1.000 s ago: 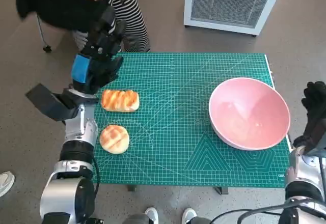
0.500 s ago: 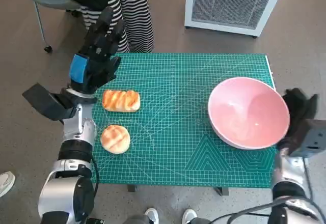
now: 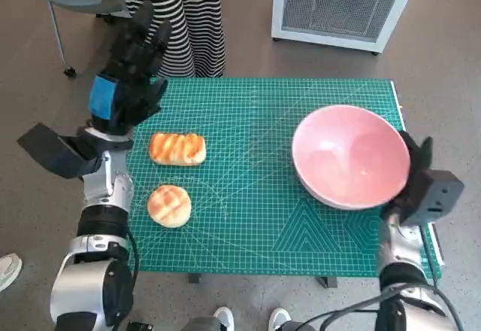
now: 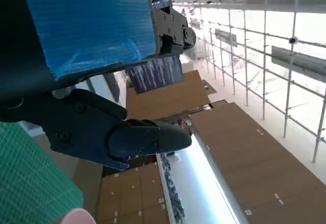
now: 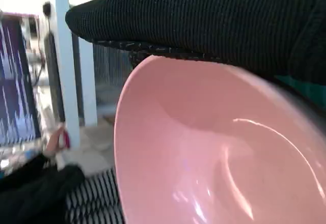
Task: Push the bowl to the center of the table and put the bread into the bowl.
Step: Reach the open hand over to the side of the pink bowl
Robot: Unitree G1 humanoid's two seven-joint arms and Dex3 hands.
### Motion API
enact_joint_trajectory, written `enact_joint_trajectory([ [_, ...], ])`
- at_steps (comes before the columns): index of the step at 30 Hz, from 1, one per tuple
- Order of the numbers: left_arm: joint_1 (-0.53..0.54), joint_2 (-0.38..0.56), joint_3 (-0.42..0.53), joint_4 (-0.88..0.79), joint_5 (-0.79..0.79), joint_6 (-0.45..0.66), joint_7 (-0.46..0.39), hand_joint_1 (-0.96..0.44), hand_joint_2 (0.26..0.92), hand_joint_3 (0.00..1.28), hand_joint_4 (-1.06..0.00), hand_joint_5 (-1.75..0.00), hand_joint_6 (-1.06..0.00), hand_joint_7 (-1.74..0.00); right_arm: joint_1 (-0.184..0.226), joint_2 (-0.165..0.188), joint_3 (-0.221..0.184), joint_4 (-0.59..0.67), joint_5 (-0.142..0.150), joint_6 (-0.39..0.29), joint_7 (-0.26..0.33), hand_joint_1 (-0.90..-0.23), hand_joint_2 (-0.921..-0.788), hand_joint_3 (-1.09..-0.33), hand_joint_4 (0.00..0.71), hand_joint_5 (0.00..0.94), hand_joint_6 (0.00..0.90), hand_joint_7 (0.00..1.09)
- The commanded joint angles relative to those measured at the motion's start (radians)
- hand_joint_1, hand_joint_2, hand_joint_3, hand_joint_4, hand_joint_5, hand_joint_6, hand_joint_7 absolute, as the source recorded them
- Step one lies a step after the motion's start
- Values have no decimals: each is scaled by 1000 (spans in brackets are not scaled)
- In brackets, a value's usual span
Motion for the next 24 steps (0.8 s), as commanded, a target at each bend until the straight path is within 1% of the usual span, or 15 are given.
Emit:
enact_joint_trajectory([
  [1,35,11,-8,-38,8,3,16,-504,921,287,-142,-10,-198,-39,-14,30,-11,18,16,20,20,-781,-921,-700,320,3,218,363],
  [9,69,22,-10,-81,14,14,44,-468,921,296,-129,-2,-184,-34,-48,57,-1,21,2,34,3,-788,-921,-706,319,1,226,361],
  [10,75,22,-11,-89,16,15,48,-467,921,296,-129,-2,-184,-34,-53,60,5,22,-4,37,-2,-791,-921,-707,319,2,227,361],
  [11,88,25,-11,-107,18,19,58,-466,921,298,-134,-4,-187,-37,-63,71,18,23,-17,41,-8,-807,-921,-712,320,2,229,357],
  [12,99,27,-11,-126,19,25,68,-468,921,299,-136,-5,-189,-38,-72,81,29,23,-28,46,-11,-803,-921,-716,322,3,229,355],
  [14,115,30,-12,-152,19,36,81,-469,921,300,-138,-5,-191,-39,-82,93,41,24,-38,52,-13,-799,-921,-721,323,3,228,351],
  [17,130,30,-17,-183,19,51,97,-468,921,303,-138,-5,-194,-42,-91,103,46,25,-40,60,-8,-791,-921,-730,318,1,225,343],
  [21,149,33,-20,-217,21,69,116,-466,921,307,-136,-3,-193,-43,-100,114,52,27,-34,73,4,-779,-921,-736,311,0,223,334],
  [24,157,35,-22,-232,22,80,128,-463,921,312,-135,-3,-190,-43,-106,122,60,28,-38,78,3,-769,-921,-742,304,0,222,325],
])
